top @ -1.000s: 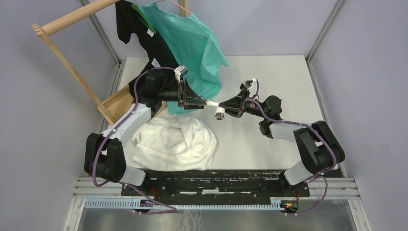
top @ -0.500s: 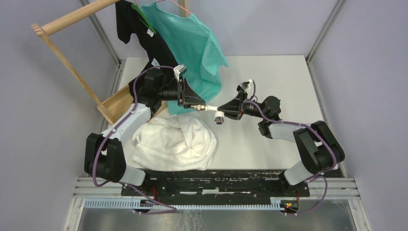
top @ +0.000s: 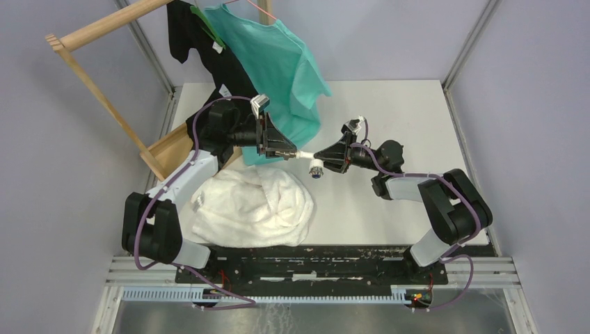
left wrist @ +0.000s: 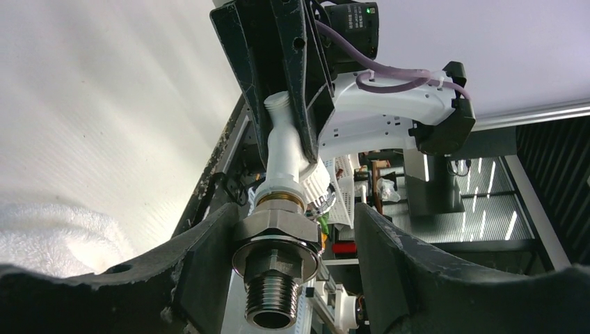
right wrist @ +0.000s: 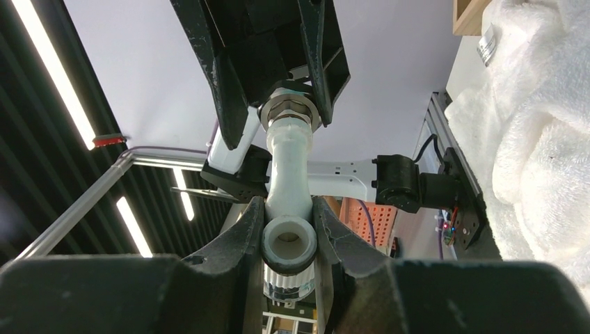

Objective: Install the water faucets

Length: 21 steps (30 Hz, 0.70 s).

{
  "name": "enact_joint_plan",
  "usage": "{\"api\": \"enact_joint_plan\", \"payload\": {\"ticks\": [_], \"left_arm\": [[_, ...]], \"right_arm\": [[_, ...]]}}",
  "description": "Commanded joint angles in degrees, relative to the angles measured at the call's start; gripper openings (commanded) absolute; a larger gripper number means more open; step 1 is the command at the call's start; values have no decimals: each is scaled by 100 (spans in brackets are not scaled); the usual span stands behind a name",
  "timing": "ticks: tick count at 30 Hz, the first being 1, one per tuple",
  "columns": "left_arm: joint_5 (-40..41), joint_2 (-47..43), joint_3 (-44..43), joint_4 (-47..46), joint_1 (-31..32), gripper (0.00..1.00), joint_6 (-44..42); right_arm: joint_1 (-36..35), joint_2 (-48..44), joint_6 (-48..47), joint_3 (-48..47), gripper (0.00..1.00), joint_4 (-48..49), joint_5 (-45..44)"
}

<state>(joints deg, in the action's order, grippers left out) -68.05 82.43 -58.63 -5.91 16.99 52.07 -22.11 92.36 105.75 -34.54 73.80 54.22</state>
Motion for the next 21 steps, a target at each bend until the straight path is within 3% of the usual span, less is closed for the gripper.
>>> {"api": "enact_joint_plan", "payload": {"ticks": [1, 4, 9, 16, 18, 21], "left_arm": [[-235, -219, 1, -101, 5, 68, 14], [-244, -228, -8, -60, 6, 68, -21], [-244, -224, -17, -59, 6, 56, -22], [-202, -215, -25, -86, 6, 14, 4], [-181, -206, -34, -86, 8, 5, 20], [-152, -201, -43, -94, 6, 3, 23]], "right_arm": [[2, 17, 181, -175, 1, 873, -333], [5, 35, 191, -203, 1, 873, -348], [-3, 79, 207, -159, 1, 874, -350], [4, 81, 177, -114, 1, 873, -326], [1, 81, 207, -114, 1, 878, -332], [3, 73, 326, -159, 1, 878, -342]]}}
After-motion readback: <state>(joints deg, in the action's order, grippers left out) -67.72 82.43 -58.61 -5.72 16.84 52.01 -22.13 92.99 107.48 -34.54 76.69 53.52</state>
